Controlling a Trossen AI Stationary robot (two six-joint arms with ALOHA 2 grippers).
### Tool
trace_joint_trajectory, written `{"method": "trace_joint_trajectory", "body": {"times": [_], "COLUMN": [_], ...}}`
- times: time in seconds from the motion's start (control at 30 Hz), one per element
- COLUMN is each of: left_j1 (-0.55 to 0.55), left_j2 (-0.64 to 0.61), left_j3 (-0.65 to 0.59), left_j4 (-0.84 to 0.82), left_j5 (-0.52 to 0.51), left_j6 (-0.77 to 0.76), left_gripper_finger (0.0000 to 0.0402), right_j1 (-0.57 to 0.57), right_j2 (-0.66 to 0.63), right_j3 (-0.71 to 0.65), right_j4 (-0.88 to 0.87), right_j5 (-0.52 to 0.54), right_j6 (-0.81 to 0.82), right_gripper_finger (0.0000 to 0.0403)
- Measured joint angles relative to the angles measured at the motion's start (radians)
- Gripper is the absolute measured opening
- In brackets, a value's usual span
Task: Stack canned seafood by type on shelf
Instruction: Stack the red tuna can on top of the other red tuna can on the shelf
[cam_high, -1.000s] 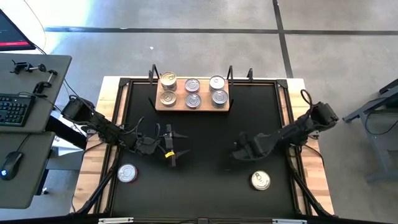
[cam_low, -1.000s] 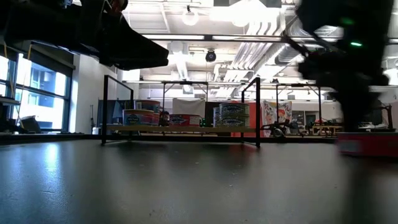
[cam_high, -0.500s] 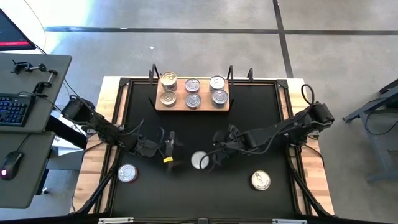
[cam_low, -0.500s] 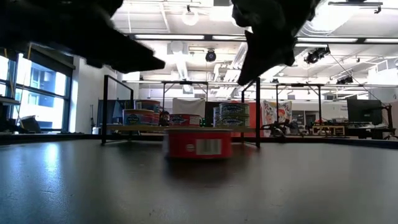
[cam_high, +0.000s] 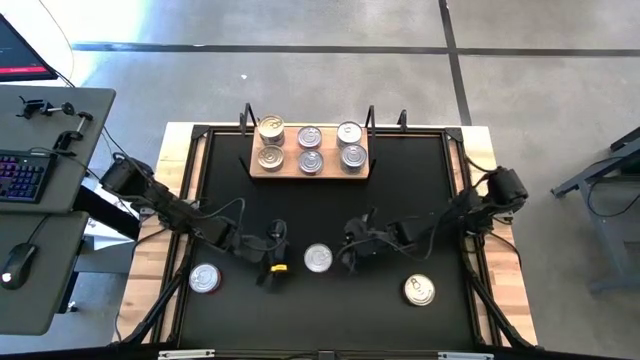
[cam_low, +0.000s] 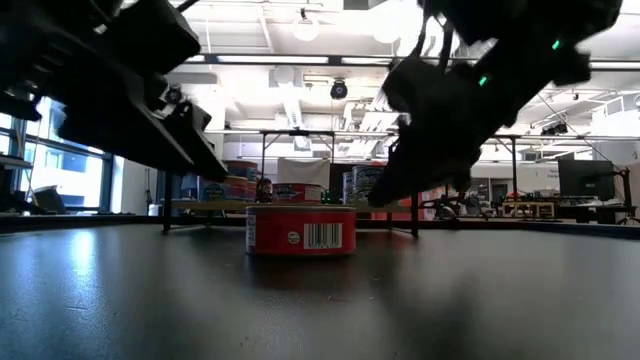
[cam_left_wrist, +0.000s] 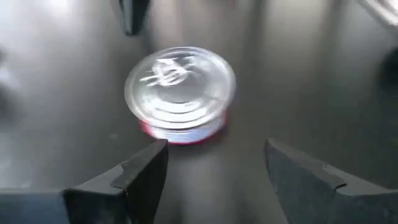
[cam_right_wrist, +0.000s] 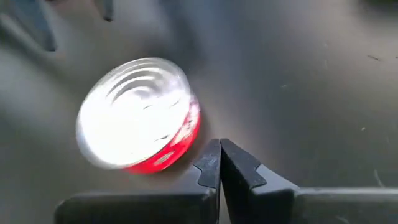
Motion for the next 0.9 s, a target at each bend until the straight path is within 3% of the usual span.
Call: {"method": "trace_joint_trajectory", "body": {"times": [0.23, 0.43, 0.57, 0.73, 0.8, 0.9], "left_j1": [0.042, 0.081, 0.121, 0.163, 0.164, 0.137], "left_j2": [0.119, 0.208, 0.206, 0.139, 0.09, 0.012], "left_j3": [0.0, 0.0, 0.0, 0.0, 0.0, 0.0], "left_j4": [0.164, 0.286, 0.322, 0.289, 0.262, 0.212], "left_j5": [-0.039, -0.103, -0.163, -0.337, -0.332, -0.173], "left_j6": [0.063, 0.087, 0.094, 0.156, 0.197, 0.25], "left_gripper_finger": [0.0239, 0.0239, 0.0239, 0.0239, 0.0239, 0.0239], "right_j1": [-0.054, -0.058, -0.041, 0.009, 0.032, 0.064], "right_j2": [0.122, 0.135, 0.135, 0.135, 0.135, 0.135], "right_j3": [0.058, 0.093, 0.101, 0.101, 0.101, 0.101], "right_j4": [0.025, 0.023, 0.024, 0.017, 0.016, 0.016], "right_j5": [0.002, -0.026, -0.1, -0.133, -0.099, -0.005], "right_j6": [-0.011, -0.052, -0.051, -0.015, 0.011, 0.046], "right_gripper_finger": [0.0, 0.0, 0.0, 0.0, 0.0, 0.0]}}
